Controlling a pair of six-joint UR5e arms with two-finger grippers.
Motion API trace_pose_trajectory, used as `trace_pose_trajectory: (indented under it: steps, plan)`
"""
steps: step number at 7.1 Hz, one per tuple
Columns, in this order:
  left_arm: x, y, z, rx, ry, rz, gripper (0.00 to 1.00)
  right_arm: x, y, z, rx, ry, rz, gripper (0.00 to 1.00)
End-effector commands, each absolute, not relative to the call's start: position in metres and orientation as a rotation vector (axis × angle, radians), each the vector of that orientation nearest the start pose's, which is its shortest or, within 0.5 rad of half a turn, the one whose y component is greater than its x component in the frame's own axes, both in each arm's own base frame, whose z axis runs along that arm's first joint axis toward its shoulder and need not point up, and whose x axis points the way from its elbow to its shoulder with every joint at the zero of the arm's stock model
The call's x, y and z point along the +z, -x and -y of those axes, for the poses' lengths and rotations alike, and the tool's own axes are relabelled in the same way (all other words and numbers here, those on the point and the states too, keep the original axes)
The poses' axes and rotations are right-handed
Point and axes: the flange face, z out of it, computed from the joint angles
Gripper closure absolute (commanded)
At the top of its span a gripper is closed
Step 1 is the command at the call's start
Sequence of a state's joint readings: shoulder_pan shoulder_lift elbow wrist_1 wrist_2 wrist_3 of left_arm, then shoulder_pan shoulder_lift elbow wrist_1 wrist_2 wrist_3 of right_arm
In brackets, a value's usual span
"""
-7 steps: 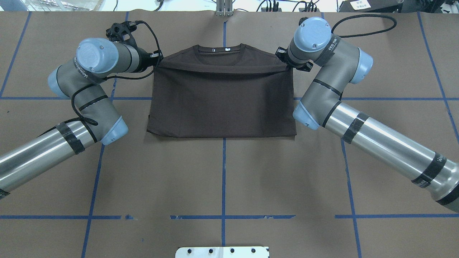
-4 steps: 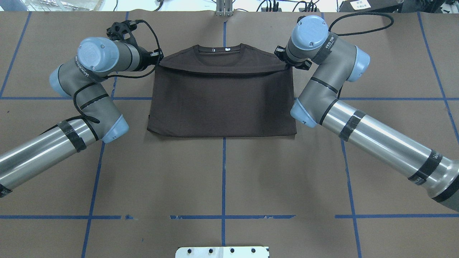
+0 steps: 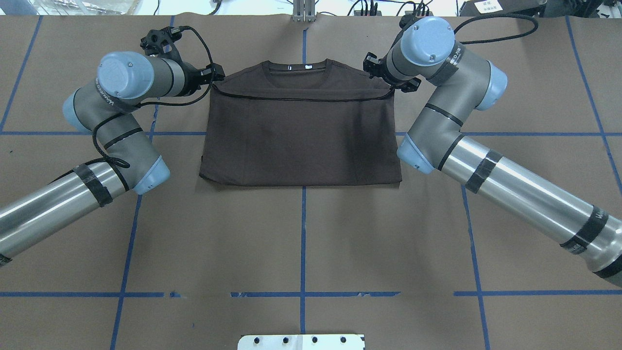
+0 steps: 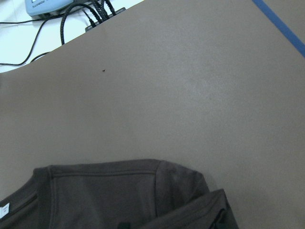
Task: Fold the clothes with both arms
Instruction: 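Release the folded hem and raise both grippers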
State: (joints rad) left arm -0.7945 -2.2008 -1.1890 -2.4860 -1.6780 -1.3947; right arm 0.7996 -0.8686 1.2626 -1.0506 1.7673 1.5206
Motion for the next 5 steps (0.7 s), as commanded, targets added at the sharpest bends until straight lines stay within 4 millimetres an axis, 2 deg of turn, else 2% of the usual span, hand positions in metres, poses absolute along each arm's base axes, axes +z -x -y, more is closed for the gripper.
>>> trace_pose_trajectory:
  steps: [1, 2, 3, 4, 5]
  plan:
    - [0.347, -0.434, 0.619, -0.475, -0.492, -1.141, 0.27, 0.333, 0.442, 0.548, 0.59, -0.138, 1.016, 0.0]
    - [0.353, -0.432, 0.618, -0.476, -0.49, -1.138, 0.27, 0.346, 0.447, 0.507, 0.631, -0.092, 1.029, 0.0]
    - [0.356, -0.432, 0.617, -0.476, -0.489, -1.135, 0.27, 0.347, 0.447, 0.469, 0.62, -0.093, 1.042, 0.0]
    - [0.356, -0.432, 0.617, -0.476, -0.49, -1.136, 0.27, 0.358, 0.445, 0.457, 0.651, -0.056, 1.035, 0.18]
    - [0.354, -0.433, 0.616, -0.478, -0.488, -1.14, 0.27, 0.362, 0.447, 0.454, 0.656, -0.049, 1.027, 0.23]
